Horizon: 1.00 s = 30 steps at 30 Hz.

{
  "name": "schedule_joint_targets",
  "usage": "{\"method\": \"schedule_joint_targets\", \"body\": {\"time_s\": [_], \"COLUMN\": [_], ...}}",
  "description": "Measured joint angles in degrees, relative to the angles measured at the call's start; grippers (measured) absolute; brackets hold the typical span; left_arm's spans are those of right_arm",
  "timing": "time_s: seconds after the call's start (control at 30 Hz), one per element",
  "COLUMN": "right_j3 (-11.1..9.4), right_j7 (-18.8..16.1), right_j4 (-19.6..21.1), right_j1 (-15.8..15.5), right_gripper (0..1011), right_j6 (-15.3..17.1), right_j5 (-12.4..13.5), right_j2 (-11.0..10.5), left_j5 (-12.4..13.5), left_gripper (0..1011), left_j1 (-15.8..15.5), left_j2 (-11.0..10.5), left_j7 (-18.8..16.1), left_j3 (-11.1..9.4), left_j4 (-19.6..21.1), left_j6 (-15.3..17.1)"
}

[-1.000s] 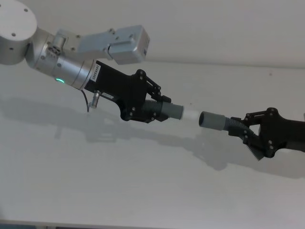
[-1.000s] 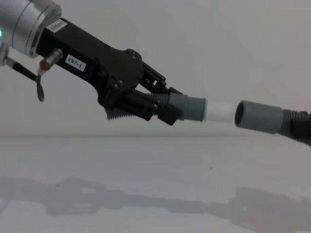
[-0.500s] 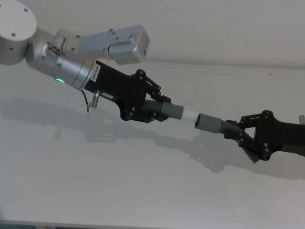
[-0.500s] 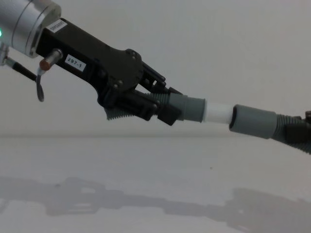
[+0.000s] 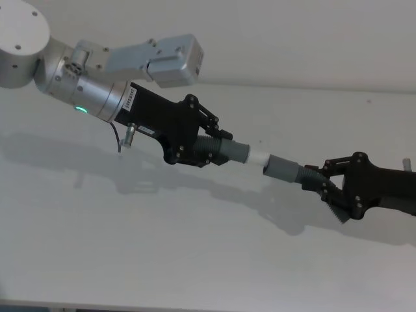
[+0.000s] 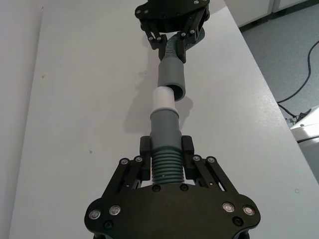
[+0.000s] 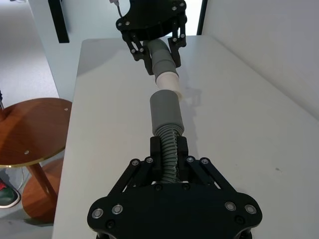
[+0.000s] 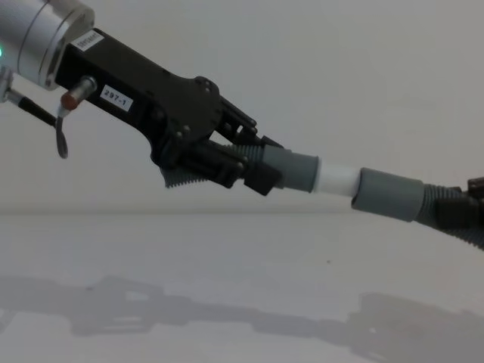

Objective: Use both hands to pick up one end of the pipe from the table, align the ends, and insert them.

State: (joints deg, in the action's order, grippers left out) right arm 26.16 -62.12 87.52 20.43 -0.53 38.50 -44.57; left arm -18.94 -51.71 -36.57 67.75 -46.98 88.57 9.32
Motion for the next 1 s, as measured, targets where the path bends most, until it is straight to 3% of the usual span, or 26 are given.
{"method": "schedule_joint_targets", "body": {"time_s": [1.0], "right_j3": [0.8], "right_j7": [0.5], "right_j4": [-1.4], "right_j1": [1.2], "right_gripper": [175], "right_j6": [-0.8], "right_j5": [1.8], "right_j2": [0.2], "left_j5": [-0.6], "left_gripper": [348], "left_j1": [-1.3], "left_j2": [-0.6], "left_j7": [2.6], "left_j3": [-1.7], "left_j4": [0.2], "left_j6": [-1.2]}}
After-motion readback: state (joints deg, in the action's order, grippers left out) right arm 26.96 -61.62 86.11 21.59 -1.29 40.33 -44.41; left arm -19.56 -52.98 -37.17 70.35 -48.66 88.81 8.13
